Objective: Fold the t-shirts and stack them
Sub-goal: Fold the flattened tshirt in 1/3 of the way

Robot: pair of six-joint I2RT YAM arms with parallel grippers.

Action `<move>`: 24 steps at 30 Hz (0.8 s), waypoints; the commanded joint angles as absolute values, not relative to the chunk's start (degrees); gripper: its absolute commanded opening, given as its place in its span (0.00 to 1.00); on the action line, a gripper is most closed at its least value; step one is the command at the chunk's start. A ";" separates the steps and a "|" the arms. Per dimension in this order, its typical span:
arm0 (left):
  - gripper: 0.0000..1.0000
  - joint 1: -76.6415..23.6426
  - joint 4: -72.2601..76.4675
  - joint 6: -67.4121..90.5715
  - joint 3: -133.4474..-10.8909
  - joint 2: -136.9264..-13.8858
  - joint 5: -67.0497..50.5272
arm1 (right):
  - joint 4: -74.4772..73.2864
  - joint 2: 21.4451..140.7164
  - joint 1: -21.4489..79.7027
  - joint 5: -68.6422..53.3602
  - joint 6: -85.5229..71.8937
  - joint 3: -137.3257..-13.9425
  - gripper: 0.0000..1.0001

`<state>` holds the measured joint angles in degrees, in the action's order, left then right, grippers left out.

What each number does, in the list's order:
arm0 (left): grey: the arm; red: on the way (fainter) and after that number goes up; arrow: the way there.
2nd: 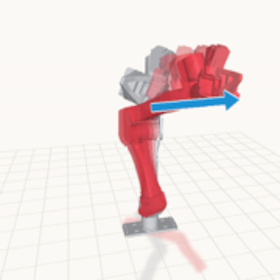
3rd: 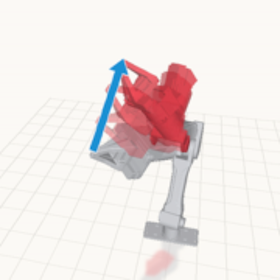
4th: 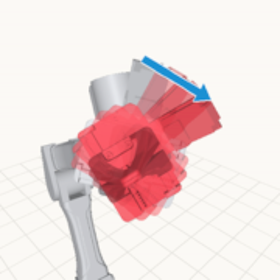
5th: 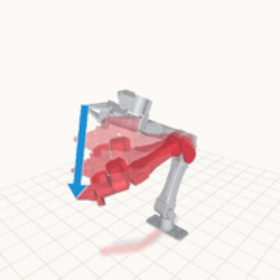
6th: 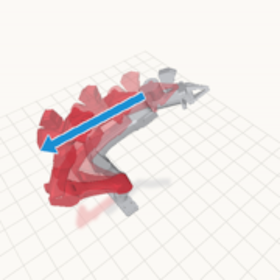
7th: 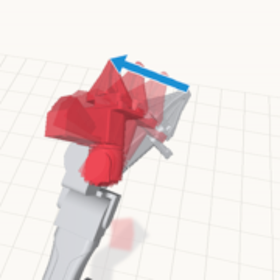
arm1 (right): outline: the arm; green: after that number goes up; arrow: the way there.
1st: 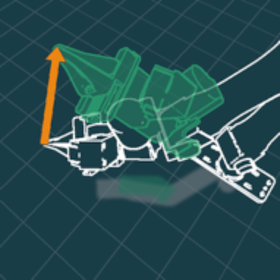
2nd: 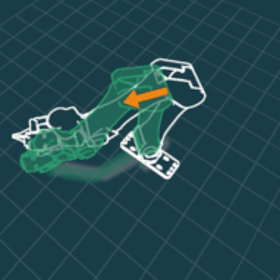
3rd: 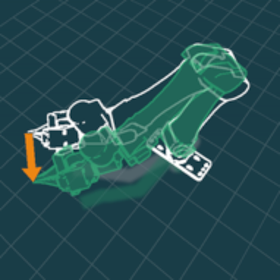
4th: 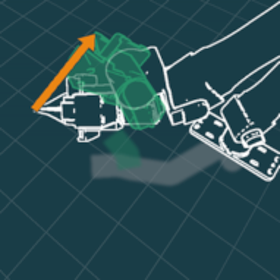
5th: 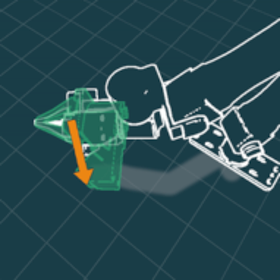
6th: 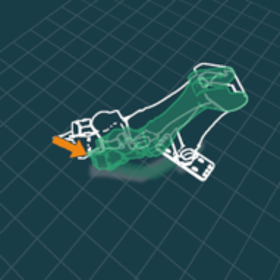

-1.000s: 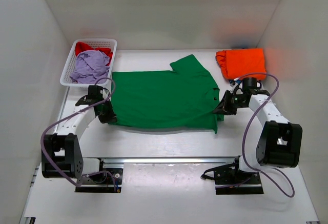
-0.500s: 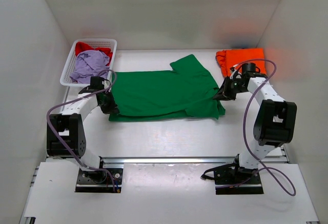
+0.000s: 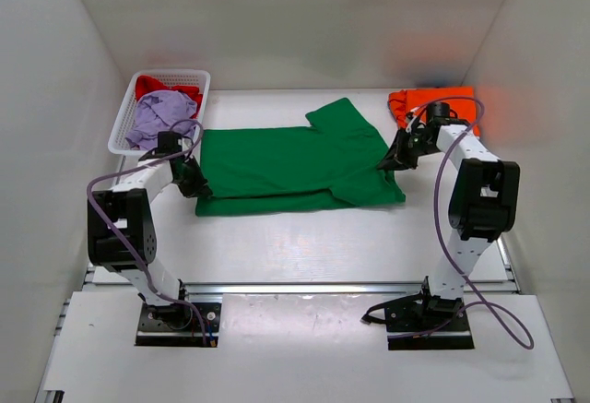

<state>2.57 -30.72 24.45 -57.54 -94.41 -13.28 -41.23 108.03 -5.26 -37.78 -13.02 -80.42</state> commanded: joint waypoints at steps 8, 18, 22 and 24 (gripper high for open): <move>0.07 3.51 -27.42 25.40 -62.49 -97.90 -15.29 | -42.01 113.02 -4.04 -38.06 -10.20 -88.05 0.00; 0.40 4.66 -24.96 27.16 -64.16 -97.39 -15.56 | -42.72 114.18 -2.64 -25.85 -7.04 -91.76 0.30; 0.41 5.10 -25.83 27.16 -62.40 -92.56 -15.12 | -42.80 109.61 -1.67 -18.47 -5.45 -89.22 0.32; 0.42 3.96 -27.41 25.76 -61.53 -91.33 -15.03 | -42.72 107.15 -1.76 -18.54 -4.92 -86.41 0.33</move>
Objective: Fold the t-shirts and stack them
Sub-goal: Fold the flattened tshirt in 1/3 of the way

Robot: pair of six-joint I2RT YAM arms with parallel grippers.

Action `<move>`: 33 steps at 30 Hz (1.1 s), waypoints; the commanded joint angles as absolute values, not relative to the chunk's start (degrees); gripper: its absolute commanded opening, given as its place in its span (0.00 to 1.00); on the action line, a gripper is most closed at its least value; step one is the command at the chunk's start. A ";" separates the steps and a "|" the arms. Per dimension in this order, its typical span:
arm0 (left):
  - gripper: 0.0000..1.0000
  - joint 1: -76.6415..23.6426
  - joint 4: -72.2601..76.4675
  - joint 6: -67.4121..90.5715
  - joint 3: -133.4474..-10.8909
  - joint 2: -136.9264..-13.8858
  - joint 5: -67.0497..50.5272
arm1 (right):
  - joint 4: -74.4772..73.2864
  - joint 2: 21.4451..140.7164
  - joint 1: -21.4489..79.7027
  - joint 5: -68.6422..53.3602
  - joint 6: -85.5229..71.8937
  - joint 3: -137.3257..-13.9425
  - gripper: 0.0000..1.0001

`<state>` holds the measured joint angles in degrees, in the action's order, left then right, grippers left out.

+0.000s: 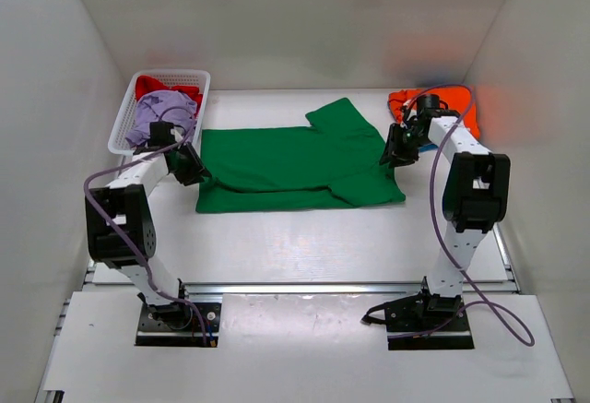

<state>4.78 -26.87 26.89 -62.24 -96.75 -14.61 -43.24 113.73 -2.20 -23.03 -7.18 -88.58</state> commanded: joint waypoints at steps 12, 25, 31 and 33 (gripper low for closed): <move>0.49 4.22 -22.94 24.26 -50.27 -83.50 -10.63 | -38.15 101.25 -1.14 -18.80 -1.58 -76.46 0.46; 0.52 0.88 -21.00 25.49 -49.48 -90.78 -6.25 | -35.59 108.45 -0.18 -23.03 -0.35 -77.95 0.46; 0.46 -3.43 -24.70 24.08 -52.82 -95.44 -1.86 | -38.41 112.94 2.55 -23.46 2.81 -82.26 0.08; 0.34 -3.51 -25.83 23.73 -52.91 -95.71 -1.49 | -37.97 111.63 3.25 -23.20 2.29 -82.53 0.00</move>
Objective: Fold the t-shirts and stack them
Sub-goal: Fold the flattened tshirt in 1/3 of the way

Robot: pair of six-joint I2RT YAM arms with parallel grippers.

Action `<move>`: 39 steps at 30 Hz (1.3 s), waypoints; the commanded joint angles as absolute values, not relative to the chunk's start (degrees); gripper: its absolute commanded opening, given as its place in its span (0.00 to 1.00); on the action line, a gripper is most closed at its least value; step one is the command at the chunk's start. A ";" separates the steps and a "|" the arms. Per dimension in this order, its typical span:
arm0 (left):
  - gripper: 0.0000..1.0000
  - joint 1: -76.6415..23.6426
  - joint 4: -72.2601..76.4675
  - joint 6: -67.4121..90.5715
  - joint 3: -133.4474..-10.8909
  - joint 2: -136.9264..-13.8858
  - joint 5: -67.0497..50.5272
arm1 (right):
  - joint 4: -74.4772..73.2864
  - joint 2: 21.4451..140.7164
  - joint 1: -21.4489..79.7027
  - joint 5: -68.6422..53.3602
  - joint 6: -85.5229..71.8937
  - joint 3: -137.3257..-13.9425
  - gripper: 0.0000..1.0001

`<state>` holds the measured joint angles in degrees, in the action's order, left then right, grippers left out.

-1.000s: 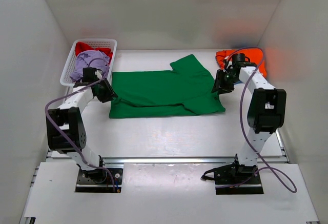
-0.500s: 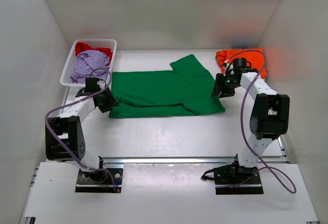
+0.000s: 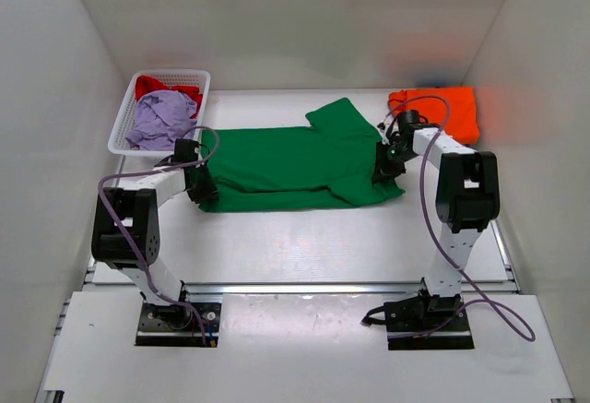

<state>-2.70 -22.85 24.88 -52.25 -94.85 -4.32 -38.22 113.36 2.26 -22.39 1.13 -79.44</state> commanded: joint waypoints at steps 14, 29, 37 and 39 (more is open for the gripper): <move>0.14 -1.59 -30.23 22.06 -52.12 -85.87 -3.16 | -37.44 104.77 2.02 -25.14 0.35 -82.89 0.00; 0.43 0.00 -27.60 20.48 -53.08 -87.71 -0.09 | -35.51 103.88 2.02 -26.63 0.26 -79.63 0.00; 0.40 -0.17 -25.67 19.60 -56.95 -92.90 1.23 | -35.68 104.68 1.58 -26.63 0.26 -79.19 0.00; 0.43 -0.18 -25.14 19.25 -56.95 -93.60 1.76 | -35.68 104.77 1.58 -26.98 0.00 -79.19 0.00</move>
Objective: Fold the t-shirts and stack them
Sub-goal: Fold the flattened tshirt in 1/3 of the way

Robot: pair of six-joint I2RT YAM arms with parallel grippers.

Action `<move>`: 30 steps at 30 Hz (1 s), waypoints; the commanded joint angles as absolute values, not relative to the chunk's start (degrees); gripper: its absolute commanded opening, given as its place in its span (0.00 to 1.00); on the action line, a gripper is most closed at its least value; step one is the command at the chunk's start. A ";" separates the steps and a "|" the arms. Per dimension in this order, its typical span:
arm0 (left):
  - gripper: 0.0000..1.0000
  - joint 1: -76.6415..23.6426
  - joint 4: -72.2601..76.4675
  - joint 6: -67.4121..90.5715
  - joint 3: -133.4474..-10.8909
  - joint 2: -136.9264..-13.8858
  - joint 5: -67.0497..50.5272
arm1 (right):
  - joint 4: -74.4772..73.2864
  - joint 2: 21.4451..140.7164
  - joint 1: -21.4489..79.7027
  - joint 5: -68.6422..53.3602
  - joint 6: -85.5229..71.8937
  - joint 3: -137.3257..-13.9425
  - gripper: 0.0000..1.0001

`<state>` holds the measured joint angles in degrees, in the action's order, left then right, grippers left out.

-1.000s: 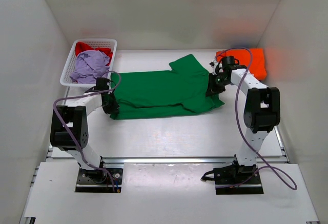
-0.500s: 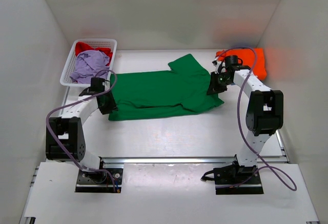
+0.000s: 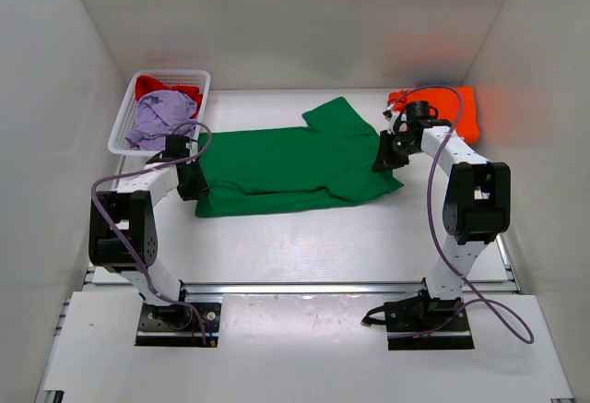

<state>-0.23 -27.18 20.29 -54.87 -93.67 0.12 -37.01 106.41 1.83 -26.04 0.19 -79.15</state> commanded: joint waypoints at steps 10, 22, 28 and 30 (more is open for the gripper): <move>0.44 -0.18 -22.94 18.63 -57.04 -93.95 2.55 | -35.51 105.91 1.76 -27.25 0.35 -79.36 0.01; 0.38 -0.52 -23.20 17.84 -57.57 -97.21 2.46 | -34.90 106.44 2.02 -27.51 0.26 -78.84 0.00; 0.21 -0.62 -24.08 17.84 -58.09 -96.07 2.19 | -34.89 106.17 1.94 -27.51 0.26 -78.40 0.00; 0.23 -0.70 -24.52 18.02 -58.10 -94.67 2.11 | -34.98 106.26 2.37 -27.51 0.26 -78.22 0.00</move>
<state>-0.34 -23.86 18.02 -56.42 -97.95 1.52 -36.45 106.48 1.91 -26.61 0.19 -78.72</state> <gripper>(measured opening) 0.226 0.023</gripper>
